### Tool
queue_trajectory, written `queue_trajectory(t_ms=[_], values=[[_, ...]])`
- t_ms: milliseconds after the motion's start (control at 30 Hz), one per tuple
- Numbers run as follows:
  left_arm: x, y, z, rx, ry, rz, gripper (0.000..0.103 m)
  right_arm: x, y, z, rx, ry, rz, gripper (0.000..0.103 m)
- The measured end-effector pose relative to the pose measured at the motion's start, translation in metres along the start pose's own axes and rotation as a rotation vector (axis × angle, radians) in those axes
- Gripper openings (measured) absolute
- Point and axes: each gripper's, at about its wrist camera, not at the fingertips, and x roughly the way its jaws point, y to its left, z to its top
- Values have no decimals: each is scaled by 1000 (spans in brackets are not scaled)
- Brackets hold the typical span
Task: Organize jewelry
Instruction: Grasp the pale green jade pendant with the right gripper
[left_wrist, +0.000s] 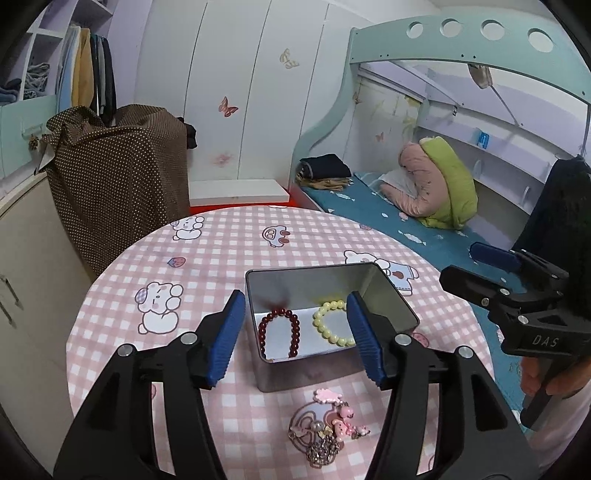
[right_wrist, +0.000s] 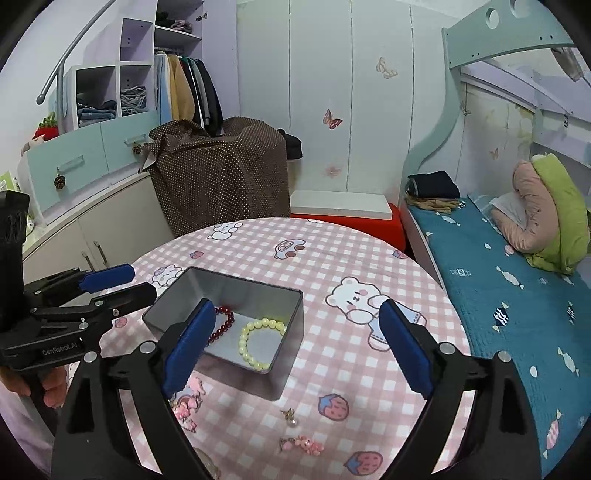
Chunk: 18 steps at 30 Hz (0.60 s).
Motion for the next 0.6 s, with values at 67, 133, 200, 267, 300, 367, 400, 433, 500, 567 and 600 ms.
queue_trajectory(t_ms=[67, 133, 200, 267, 300, 367, 400, 433, 500, 567, 600], values=[[-3, -1, -3, 1, 3, -4, 61, -4, 2, -4, -4, 2, 1, 88], [-9, -3, -7, 7, -2, -14, 69, -9, 3, -9, -10, 6, 4, 90], [-18, -6, -14, 24, -23, -32, 79, -12, 6, -15, -16, 22, 9, 92], [-23, -8, -19, 41, -24, -32, 80, -15, 11, -23, -31, 38, 30, 93], [-25, -9, -22, 47, -21, -28, 80, -17, 14, -25, -39, 44, 37, 93], [-31, -10, -30, 55, -22, -30, 85, -21, 20, -34, -62, 61, 46, 93], [-34, -10, -33, 59, -24, -32, 87, -23, 22, -36, -68, 65, 49, 94], [-37, -10, -37, 64, -24, -30, 88, -25, 25, -40, -75, 73, 56, 95], [-41, -10, -44, 73, -21, -17, 90, -29, 30, -48, -85, 88, 78, 95], [-46, -9, -52, 81, -16, -5, 90, -30, 36, -56, -100, 106, 89, 95], [-48, -9, -55, 83, -8, -2, 91, -30, 41, -60, -114, 121, 96, 95]])
